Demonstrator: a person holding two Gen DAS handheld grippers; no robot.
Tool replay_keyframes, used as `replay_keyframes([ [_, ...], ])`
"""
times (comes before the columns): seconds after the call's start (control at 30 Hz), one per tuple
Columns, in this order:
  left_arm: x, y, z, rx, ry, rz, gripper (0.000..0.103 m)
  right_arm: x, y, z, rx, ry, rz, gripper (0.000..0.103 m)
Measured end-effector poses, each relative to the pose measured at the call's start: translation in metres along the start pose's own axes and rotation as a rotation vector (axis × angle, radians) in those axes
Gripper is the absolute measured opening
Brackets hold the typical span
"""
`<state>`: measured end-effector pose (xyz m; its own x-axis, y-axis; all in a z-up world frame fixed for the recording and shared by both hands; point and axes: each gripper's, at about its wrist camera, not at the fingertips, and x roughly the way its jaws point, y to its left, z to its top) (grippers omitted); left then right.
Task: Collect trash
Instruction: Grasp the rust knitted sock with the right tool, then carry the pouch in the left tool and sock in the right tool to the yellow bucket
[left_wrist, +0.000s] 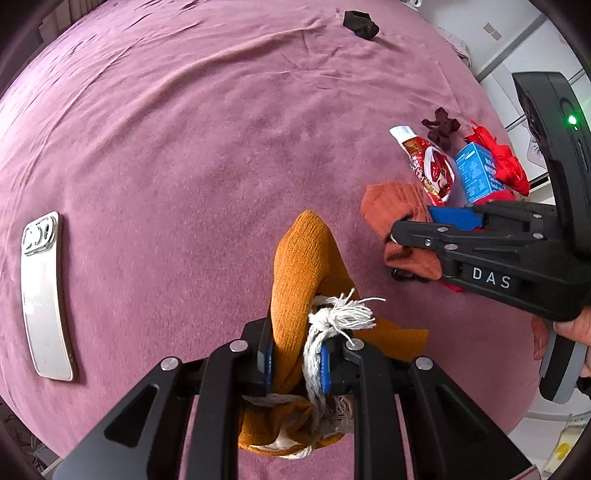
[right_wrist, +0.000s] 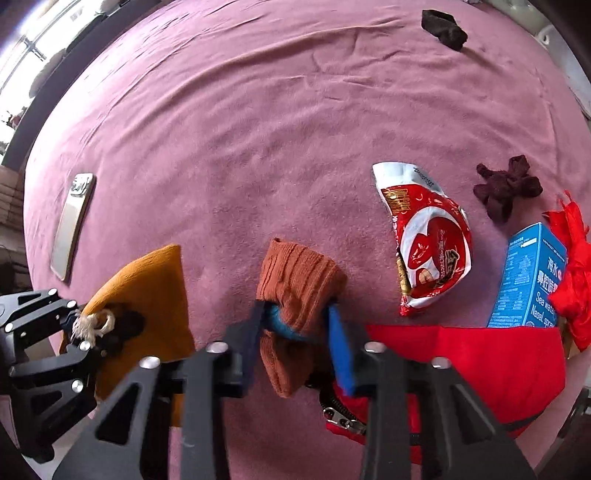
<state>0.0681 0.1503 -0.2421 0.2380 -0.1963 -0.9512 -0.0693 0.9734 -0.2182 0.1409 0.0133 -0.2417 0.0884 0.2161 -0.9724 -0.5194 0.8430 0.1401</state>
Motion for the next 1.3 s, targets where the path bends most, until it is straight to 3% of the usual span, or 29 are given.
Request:
replay_keyframes([
  [0.07,-0.003,-0.001,0.002,0.009,-0.003,-0.003,0.018,-0.006,-0.001,-0.002,0.008,-0.007,0.021,0.022],
  [0.33,-0.027,-0.013,0.007,0.085,-0.016,-0.017,0.018,-0.049,0.004,-0.022,0.044,-0.058,0.044,0.022],
  [0.73,-0.057,-0.081,0.003,0.291,-0.026,-0.051,0.018,-0.116,-0.027,-0.086,0.197,-0.127,0.014,0.022],
  [1.03,-0.063,-0.181,-0.019,0.381,-0.024,-0.089,0.018,-0.165,-0.08,-0.155,0.248,-0.198,0.004,0.022],
  [1.3,-0.053,-0.287,-0.047,0.414,-0.012,-0.132,0.018,-0.205,-0.153,-0.234,0.289,-0.207,-0.024,0.022],
])
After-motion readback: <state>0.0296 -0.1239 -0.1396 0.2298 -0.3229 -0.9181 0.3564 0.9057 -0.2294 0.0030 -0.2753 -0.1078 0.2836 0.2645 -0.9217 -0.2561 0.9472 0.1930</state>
